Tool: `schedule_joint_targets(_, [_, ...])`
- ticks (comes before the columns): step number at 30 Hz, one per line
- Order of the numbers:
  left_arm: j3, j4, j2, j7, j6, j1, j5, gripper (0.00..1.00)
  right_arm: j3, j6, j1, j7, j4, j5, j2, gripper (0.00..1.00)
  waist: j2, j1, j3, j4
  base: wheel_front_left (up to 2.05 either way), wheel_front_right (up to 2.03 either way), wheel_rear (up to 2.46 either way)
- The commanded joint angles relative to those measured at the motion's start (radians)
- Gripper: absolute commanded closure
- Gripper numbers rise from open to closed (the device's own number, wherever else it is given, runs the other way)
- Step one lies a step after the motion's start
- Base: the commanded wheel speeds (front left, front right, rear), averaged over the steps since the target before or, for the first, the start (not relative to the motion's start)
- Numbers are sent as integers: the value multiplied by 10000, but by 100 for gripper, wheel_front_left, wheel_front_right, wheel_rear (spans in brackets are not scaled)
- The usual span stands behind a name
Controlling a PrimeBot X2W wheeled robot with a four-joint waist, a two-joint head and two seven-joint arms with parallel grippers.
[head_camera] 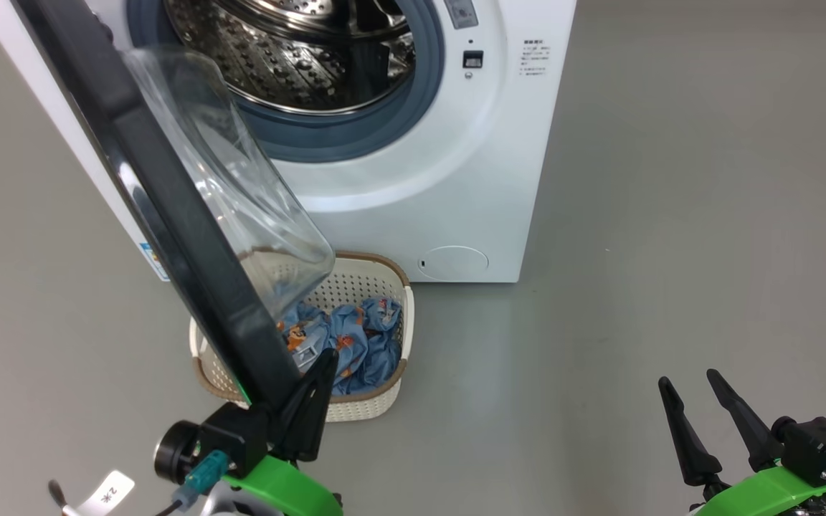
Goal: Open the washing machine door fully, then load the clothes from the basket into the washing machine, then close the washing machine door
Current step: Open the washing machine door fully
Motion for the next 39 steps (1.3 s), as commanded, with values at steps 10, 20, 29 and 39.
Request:
schedule_joint_targets(10, [1063,-83,167,-62,402,392,83,100,228,27,-3,-59,-120,174,-76,0,-1,0,-328,543,0,0,0])
schedule_joint_targets(20, [1696,-252,235,-62,630,1069,60,100,285,27,44,-59,-180,154,-58,0,-1,0,-341,1164,0,0,0])
schedule_joint_targets(29, [2388,-626,320,-63,606,1311,62,100,328,27,75,-59,-163,149,-14,0,-1,0,-520,1690,0,0,0])
schedule_joint_targets(39, [3121,-677,428,-63,692,1409,88,100,412,27,63,-59,-117,208,-11,0,-1,0,-611,1807,0,0,0])
